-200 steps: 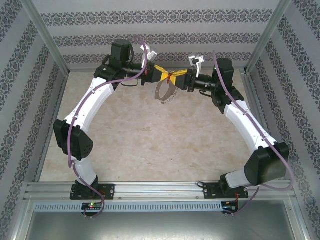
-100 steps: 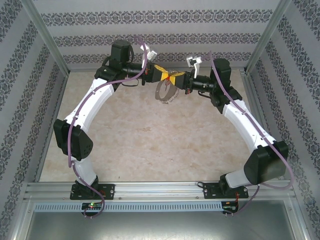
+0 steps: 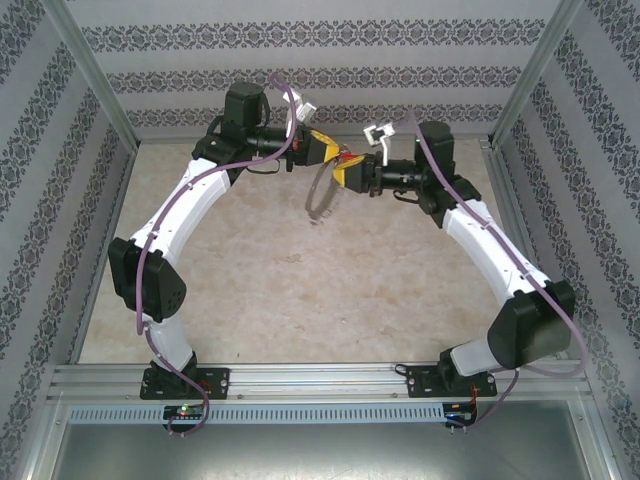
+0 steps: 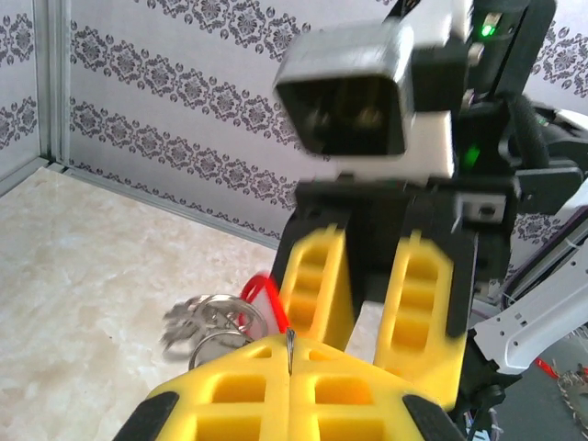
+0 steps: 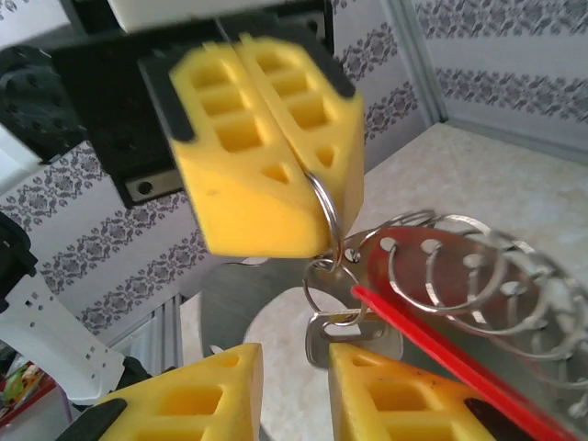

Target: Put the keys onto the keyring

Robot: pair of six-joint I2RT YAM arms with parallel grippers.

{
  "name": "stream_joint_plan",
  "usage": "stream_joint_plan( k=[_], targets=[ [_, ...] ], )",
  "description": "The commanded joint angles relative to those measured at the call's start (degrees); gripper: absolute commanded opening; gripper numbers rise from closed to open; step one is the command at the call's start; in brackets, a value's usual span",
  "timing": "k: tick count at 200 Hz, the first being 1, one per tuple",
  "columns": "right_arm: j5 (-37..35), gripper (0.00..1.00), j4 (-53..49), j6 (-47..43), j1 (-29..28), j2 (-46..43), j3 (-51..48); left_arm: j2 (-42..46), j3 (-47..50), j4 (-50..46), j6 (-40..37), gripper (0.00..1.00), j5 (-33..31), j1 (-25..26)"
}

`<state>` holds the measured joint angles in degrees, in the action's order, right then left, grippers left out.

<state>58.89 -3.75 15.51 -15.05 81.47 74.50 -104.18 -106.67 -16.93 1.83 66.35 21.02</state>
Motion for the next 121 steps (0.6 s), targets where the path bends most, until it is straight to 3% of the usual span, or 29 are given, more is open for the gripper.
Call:
stream_joint_plan(
  k=[1, 121],
  targets=[
    [1.41, 0.23, 0.16, -1.45, 1.08, -4.14, 0.22, 2.18, 0.02, 3.63, 0.11, 0.0, 1.14, 0.56],
    [1.99, 0.22, 8.3, 5.65, 0.49, 2.62, 6.27, 2.68, 0.08, 3.0, -1.69, 0.0, 5.04, 1.2]
  ],
)
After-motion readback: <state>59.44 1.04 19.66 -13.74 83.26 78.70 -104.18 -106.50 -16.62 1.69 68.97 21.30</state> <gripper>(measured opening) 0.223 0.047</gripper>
